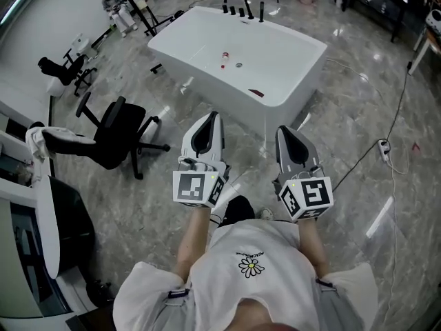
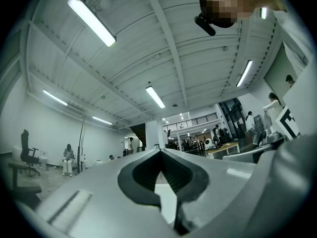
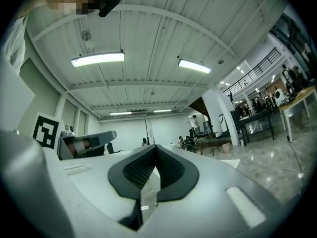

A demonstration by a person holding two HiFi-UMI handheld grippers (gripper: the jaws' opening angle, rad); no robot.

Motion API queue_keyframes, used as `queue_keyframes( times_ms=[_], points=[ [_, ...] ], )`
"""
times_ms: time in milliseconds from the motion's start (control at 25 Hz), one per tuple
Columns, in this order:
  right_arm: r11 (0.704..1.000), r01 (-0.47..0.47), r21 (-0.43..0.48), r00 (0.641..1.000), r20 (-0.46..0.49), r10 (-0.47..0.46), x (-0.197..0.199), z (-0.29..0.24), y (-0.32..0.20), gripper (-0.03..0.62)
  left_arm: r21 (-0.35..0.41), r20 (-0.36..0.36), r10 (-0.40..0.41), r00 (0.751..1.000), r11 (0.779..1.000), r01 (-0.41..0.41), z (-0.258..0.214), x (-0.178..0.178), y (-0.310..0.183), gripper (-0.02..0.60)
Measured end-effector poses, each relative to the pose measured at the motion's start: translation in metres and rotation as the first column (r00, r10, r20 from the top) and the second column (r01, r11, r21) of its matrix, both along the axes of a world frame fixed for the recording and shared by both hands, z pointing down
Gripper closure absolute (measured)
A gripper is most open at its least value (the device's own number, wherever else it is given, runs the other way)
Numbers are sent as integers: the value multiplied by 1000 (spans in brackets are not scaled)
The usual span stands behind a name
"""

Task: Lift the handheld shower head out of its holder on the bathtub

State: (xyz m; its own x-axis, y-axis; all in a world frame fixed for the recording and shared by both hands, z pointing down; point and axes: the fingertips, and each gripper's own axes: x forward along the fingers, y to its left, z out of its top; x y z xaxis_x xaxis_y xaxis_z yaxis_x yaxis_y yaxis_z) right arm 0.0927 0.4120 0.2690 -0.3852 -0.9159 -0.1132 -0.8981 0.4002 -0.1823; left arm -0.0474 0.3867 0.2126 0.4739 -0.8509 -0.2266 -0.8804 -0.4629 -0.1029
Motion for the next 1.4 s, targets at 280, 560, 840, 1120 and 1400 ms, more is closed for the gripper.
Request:
queue_keyframes(
  times_ms=[280, 560, 840, 1120, 1400],
  points=[
    [994, 103, -35, 995, -2, -103, -21, 7, -35, 571, -43, 46, -18, 999, 999, 20, 5, -5, -29, 581],
    [994, 111, -20, 987, -113, -112, -37, 3, -110, 571, -76, -44, -29, 999, 997, 25, 26, -31, -119, 581],
    [996, 52, -68, 988, -141, -61, -63, -2, -220, 571, -67, -50, -1, 999, 998, -3, 28, -62, -239, 581],
    [998, 5, -67, 992, -128, -14, -109, -10, -310, 571, -90, -67, 13, 998, 996, -19, 37, -105, -333, 581],
    [995, -23, -102, 987, -160, 6, -118, 5, -358, 571, -94, -34, 4, 999, 996, -7, 43, -121, -383, 581]
  ],
)
